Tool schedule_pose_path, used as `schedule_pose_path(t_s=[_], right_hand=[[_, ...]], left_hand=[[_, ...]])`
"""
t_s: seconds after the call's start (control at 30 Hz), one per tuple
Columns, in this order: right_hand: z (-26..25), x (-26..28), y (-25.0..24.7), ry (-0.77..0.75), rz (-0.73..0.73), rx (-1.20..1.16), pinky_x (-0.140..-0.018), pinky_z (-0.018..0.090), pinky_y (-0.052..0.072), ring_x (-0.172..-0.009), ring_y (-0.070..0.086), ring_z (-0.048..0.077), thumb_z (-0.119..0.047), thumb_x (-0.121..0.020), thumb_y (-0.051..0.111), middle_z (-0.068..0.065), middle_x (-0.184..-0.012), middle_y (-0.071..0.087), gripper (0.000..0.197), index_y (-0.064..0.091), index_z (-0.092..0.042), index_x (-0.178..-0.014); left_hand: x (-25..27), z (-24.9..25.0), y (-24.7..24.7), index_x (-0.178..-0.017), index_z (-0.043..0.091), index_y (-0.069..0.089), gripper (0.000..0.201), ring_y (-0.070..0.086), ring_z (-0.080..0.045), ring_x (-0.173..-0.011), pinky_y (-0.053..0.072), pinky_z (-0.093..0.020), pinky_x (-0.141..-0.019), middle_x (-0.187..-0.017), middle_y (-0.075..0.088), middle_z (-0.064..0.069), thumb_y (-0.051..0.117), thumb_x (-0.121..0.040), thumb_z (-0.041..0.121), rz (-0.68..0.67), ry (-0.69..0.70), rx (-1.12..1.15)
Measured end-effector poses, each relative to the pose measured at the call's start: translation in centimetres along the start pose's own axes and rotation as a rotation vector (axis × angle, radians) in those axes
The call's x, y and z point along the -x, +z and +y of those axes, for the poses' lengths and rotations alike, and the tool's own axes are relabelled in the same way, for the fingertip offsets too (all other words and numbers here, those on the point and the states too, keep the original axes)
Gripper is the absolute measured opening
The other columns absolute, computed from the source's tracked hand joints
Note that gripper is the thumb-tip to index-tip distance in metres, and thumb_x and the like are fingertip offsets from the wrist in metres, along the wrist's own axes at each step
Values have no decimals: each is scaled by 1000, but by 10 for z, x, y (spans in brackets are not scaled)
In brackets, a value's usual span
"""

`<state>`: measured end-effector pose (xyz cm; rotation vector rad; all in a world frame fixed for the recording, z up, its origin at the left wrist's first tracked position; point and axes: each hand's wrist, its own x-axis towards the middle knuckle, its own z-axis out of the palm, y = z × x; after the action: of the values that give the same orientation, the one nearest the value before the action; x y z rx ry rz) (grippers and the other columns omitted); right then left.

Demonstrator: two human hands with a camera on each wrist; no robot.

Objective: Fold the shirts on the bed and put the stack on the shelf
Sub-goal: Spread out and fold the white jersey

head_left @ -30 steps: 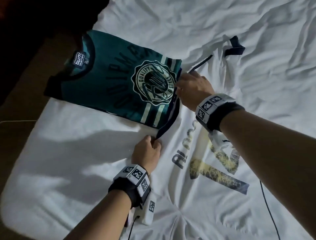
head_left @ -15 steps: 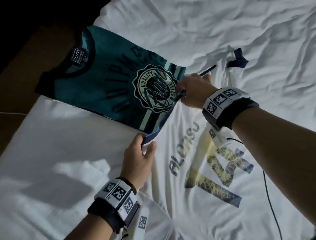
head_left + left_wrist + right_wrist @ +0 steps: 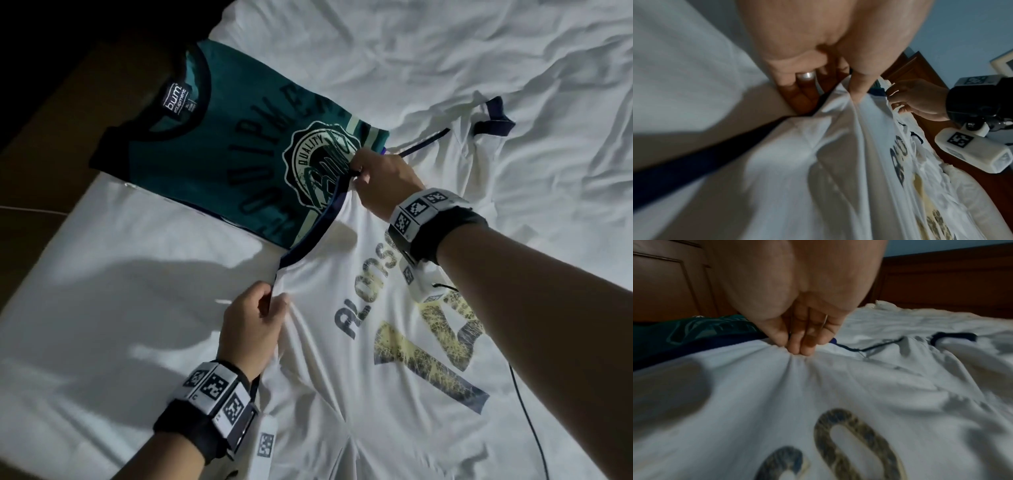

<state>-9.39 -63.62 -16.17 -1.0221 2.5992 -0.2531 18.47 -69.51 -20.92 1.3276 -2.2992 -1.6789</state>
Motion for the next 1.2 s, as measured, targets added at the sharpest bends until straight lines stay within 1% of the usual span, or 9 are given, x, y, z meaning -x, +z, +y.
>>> schedule_pose_path(t_s=[0.1, 0.2, 0.3, 0.4, 0.63, 0.8, 0.93, 1.03, 1.2], right_hand=[[10, 17, 0, 15, -30, -63, -88, 28, 50, -99, 66, 20, -12, -95, 52, 2, -109, 71, 36, 56, -21, -129], [17, 44, -2, 37, 31, -56, -91, 24, 36, -115, 57, 21, -14, -94, 54, 2, -123, 66, 40, 54, -19, -134], [25, 81, 3, 133, 37, -95, -98, 30, 40, -118, 54, 22, -17, -95, 54, 3, -130, 61, 38, 56, -16, -132], [34, 133, 15, 180, 67, -160, -95, 32, 44, -114, 57, 23, -16, -93, 56, 4, -124, 63, 32, 63, -15, -125], [52, 306, 73, 228, 48, -196, -79, 43, 55, -91, 63, 30, -12, -82, 65, 6, -99, 66, 15, 70, -11, -96], [48, 418, 103, 131, -116, -143, -64, 39, 56, -83, 62, 26, -34, -76, 55, -2, -94, 59, 24, 62, -22, -96], [44, 447, 118, 100, -201, -46, -63, 40, 56, -79, 60, 27, -27, -70, 73, 1, -96, 56, 41, 51, -24, -104], [47, 443, 121, 119, -225, 28, -68, 42, 56, -85, 61, 28, -26, -77, 70, 4, -100, 57, 30, 63, -19, -105], [71, 466, 111, 73, -232, 34, -70, 43, 54, -89, 58, 29, -30, -77, 62, 5, -104, 57, 32, 61, -16, -106]], left_hand=[[13, -3, -4, -64, 19, 60, 39, 63, -14, -65, 46, -32, -62, -57, 64, 8, 65, -89, 49, -27, -168, -55], [28, -2, -8, -65, 19, 57, 54, 64, -17, -65, 43, -31, -60, -58, 64, 6, 62, -80, 70, -168, -193, -268], [35, -9, -9, -65, 15, 51, 46, 59, -19, -63, 37, -30, -53, -59, 58, 4, 69, -80, 55, -229, -118, -387], [35, -23, -17, -64, 12, 52, 39, 57, -24, -60, 35, -31, -52, -57, 56, 2, 71, -88, 37, -139, -91, -337], [68, -32, -32, -81, 20, 66, 36, 67, -18, -75, 51, -35, -68, -76, 70, 5, 77, -79, 54, -338, -144, -408], [91, -46, -40, -71, 13, 64, 40, 67, -32, -74, 56, -43, -70, -68, 68, -3, 78, -78, 50, -134, -109, -359], [126, -56, -37, -67, 16, 56, 46, 65, -26, -63, 51, -34, -61, -59, 65, 2, 85, -72, 51, -251, -205, -324], [144, -64, -39, -69, 12, 55, 35, 64, -34, -73, 45, -37, -64, -67, 62, -5, 83, -78, 31, -211, -169, -493], [180, -44, -6, -106, 13, 58, 39, 54, -43, -105, 47, -50, -84, -112, 57, -21, 75, -74, 24, 200, -7, -798]])
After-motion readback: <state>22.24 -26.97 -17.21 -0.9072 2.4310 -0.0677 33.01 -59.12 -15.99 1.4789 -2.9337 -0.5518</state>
